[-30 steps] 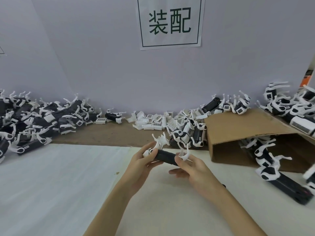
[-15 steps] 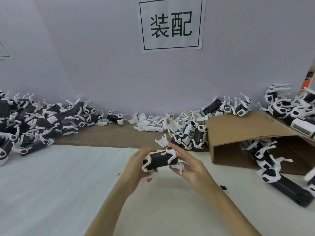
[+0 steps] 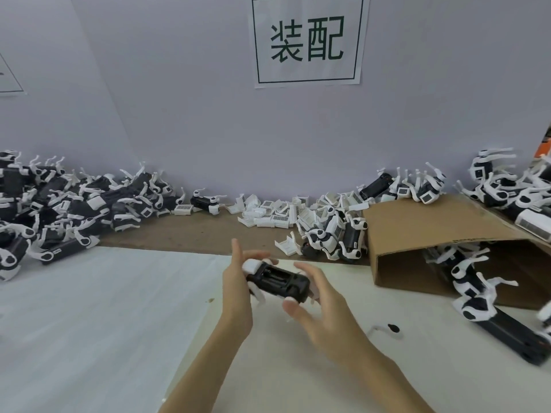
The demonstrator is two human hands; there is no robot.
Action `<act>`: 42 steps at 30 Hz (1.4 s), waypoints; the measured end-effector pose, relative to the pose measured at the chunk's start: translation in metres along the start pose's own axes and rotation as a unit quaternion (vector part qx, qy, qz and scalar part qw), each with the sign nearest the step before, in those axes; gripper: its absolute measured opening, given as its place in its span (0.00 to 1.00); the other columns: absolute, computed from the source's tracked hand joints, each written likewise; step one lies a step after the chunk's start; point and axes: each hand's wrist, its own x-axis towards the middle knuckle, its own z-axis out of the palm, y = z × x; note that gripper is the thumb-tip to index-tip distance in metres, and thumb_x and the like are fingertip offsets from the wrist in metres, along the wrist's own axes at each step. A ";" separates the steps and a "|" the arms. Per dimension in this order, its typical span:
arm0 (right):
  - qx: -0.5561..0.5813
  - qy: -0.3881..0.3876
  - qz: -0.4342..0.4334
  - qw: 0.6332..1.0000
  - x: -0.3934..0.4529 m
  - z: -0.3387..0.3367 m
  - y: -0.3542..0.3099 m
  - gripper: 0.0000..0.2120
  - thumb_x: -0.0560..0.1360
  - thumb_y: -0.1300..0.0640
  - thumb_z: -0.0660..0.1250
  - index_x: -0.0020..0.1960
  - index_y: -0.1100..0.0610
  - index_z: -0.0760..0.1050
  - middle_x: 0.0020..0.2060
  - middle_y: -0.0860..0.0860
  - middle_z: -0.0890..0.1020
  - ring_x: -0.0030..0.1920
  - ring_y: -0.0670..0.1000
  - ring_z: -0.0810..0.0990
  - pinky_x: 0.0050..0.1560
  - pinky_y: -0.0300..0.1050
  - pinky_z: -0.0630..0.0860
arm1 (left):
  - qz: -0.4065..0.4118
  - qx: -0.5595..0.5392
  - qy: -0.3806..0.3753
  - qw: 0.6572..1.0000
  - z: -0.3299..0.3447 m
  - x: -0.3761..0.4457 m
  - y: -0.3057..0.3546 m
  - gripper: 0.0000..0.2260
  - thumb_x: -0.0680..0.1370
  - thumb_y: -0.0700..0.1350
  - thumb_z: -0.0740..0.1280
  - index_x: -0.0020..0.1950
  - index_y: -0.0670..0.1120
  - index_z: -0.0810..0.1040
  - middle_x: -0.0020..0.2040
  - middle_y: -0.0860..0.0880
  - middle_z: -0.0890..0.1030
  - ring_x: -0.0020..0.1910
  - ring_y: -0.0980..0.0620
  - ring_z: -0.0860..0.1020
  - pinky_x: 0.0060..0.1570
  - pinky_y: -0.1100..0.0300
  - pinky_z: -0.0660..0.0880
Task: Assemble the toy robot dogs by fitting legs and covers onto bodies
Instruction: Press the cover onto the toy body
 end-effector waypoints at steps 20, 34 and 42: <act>-0.546 -0.079 -0.026 0.834 0.136 0.031 0.043 0.28 0.78 0.71 0.58 0.77 0.57 0.65 0.78 0.54 0.66 0.78 0.54 0.62 0.71 0.48 0.67 | 0.075 -0.051 0.205 0.975 -0.040 0.025 -0.001 0.28 0.87 0.56 0.59 0.32 0.46 0.83 0.36 0.43 0.86 0.41 0.45 0.81 0.50 0.48 0.78; -0.478 -0.033 -0.029 0.877 0.142 0.042 0.049 0.36 0.77 0.70 0.59 0.82 0.55 0.54 0.82 0.55 0.56 0.79 0.56 0.59 0.75 0.48 0.63 | 0.037 -0.049 0.194 0.979 -0.033 0.025 -0.002 0.25 0.87 0.52 0.61 0.37 0.40 0.84 0.38 0.39 0.86 0.36 0.44 0.82 0.46 0.48 0.79; -0.483 0.020 -0.043 0.874 0.152 0.045 0.052 0.25 0.78 0.70 0.61 0.73 0.59 0.65 0.65 0.56 0.78 0.68 0.57 0.71 0.68 0.47 0.67 | 0.012 -0.055 0.188 0.980 -0.039 0.027 0.002 0.25 0.86 0.53 0.61 0.35 0.42 0.84 0.38 0.40 0.86 0.38 0.42 0.82 0.46 0.49 0.79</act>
